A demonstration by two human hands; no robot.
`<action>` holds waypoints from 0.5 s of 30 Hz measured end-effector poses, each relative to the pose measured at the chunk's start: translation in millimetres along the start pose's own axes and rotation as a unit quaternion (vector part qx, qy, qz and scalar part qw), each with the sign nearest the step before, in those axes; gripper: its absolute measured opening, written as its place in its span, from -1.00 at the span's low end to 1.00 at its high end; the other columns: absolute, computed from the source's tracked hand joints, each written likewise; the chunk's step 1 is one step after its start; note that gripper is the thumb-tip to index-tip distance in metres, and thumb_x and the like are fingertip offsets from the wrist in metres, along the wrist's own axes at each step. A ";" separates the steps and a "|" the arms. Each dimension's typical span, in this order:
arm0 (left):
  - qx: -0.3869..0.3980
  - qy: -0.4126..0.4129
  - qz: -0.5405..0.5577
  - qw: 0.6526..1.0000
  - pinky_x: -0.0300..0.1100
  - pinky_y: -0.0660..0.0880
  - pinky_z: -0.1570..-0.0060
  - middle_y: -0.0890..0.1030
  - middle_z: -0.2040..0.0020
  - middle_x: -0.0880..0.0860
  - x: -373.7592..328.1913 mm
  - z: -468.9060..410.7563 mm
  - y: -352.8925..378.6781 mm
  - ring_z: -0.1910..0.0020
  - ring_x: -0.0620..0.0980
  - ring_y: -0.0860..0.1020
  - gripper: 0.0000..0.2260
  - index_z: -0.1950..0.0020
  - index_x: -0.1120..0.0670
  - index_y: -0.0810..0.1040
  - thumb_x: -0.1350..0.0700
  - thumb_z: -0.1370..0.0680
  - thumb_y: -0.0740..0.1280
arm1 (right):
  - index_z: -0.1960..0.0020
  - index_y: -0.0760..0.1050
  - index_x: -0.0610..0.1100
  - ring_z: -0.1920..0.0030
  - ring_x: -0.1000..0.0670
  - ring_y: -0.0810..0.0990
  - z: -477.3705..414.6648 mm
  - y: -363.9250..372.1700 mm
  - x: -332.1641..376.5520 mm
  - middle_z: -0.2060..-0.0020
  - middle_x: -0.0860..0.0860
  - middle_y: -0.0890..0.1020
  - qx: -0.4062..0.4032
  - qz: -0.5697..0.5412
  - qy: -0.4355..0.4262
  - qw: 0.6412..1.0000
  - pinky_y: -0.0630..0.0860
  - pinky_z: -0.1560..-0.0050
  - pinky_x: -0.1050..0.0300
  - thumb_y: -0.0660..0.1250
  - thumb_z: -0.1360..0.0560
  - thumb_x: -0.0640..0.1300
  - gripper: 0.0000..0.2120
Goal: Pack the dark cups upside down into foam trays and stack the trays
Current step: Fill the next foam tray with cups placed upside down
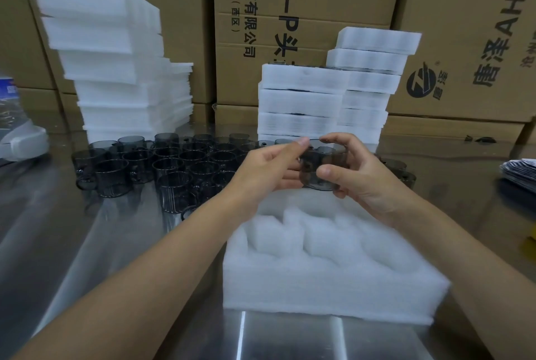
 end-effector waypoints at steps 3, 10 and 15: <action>0.098 0.031 -0.026 0.994 -0.17 0.56 -0.07 0.68 -0.05 0.00 -3.5 4.0 12.3 -0.07 -0.02 0.64 -0.71 -0.10 -0.06 0.61 -0.12 -0.42 0.40 | -0.08 0.41 0.16 0.33 0.12 0.52 -0.1 2.6 -0.7 0.27 0.21 0.60 0.004 0.041 -0.012 0.999 0.39 0.43 0.23 0.58 -0.07 0.07 -0.36; 0.068 0.065 -0.105 0.990 -0.43 0.48 0.10 0.55 -0.08 -0.12 -2.2 2.8 8.3 0.06 -0.32 0.59 -0.74 0.07 -0.34 0.60 -0.13 -0.27 0.47 | -0.19 0.43 0.12 0.12 -0.14 0.68 4.9 9.4 0.8 -0.14 0.00 0.54 0.031 0.045 -0.006 0.999 0.55 0.20 0.22 0.56 -0.16 -0.24 -0.33; 0.006 0.038 -0.024 0.999 -0.12 0.54 -0.09 0.62 -0.09 -0.01 5.5 -6.3 4.6 -0.03 -0.12 0.62 -0.36 -0.39 -0.07 0.34 -0.11 -0.33 0.37 | -0.20 0.45 -0.06 0.12 -0.06 0.61 3.0 6.6 1.0 -0.11 -0.06 0.55 0.037 -0.035 0.001 0.999 0.57 0.18 0.17 0.52 -0.21 -0.37 -0.39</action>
Point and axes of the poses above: each hand's wrist, its own z-axis away from the middle knuckle, its own y-axis out of the palm, x = y × z, the point moved 5 cm from there along -z, towards the middle knuckle
